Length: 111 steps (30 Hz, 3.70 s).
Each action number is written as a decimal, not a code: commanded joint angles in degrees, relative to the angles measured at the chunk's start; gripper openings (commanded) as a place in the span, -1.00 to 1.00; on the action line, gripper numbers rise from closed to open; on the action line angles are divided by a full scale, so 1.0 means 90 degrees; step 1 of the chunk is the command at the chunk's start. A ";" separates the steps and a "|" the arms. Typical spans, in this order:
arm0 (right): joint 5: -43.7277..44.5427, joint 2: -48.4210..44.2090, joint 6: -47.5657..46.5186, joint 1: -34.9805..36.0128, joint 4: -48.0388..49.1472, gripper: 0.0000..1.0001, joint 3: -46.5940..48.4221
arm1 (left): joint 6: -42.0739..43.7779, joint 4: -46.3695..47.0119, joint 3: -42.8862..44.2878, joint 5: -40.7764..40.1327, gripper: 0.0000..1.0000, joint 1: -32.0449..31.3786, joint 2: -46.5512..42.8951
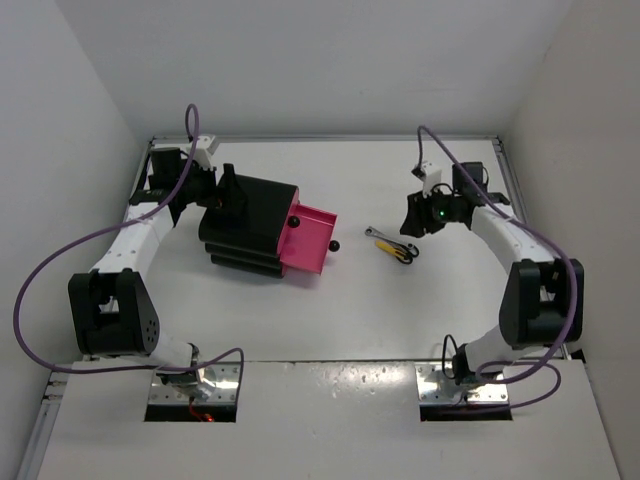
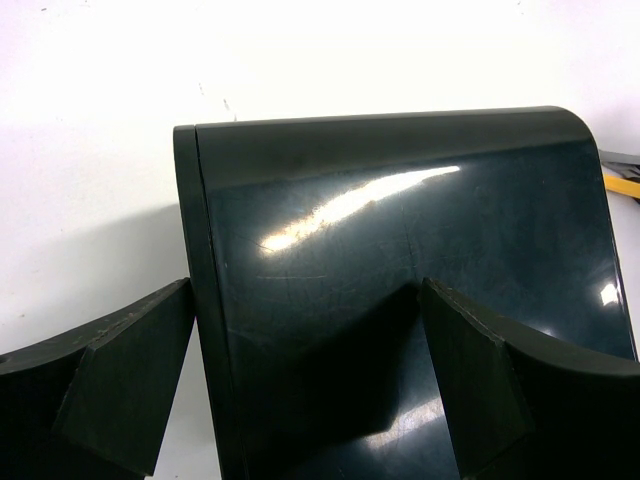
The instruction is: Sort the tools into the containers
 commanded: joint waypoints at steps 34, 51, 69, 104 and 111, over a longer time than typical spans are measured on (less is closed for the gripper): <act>0.1639 0.1557 -0.1561 0.1447 0.0047 0.08 0.0463 | 0.0505 -0.1447 -0.0459 -0.0690 0.95 -0.0036 0.0618; 0.1765 0.1987 -0.1561 0.1378 -0.0021 -0.13 0.0746 | 0.0505 -0.1388 -0.0517 -0.0749 0.95 -0.0036 0.0618; 0.2313 0.1988 -0.1434 0.1320 0.0457 0.54 0.0553 | 0.0505 -0.1388 -0.0576 -0.0749 0.95 -0.0036 0.0676; 0.2293 0.1772 -0.1893 0.1886 0.0203 -0.02 0.0317 | 0.0505 -0.1388 -0.0576 -0.0690 0.95 -0.0036 0.0735; 0.2420 0.2066 -0.1893 0.1886 0.0194 -0.02 0.0444 | 0.0505 -0.1388 -0.0576 -0.0690 0.95 -0.0036 0.0793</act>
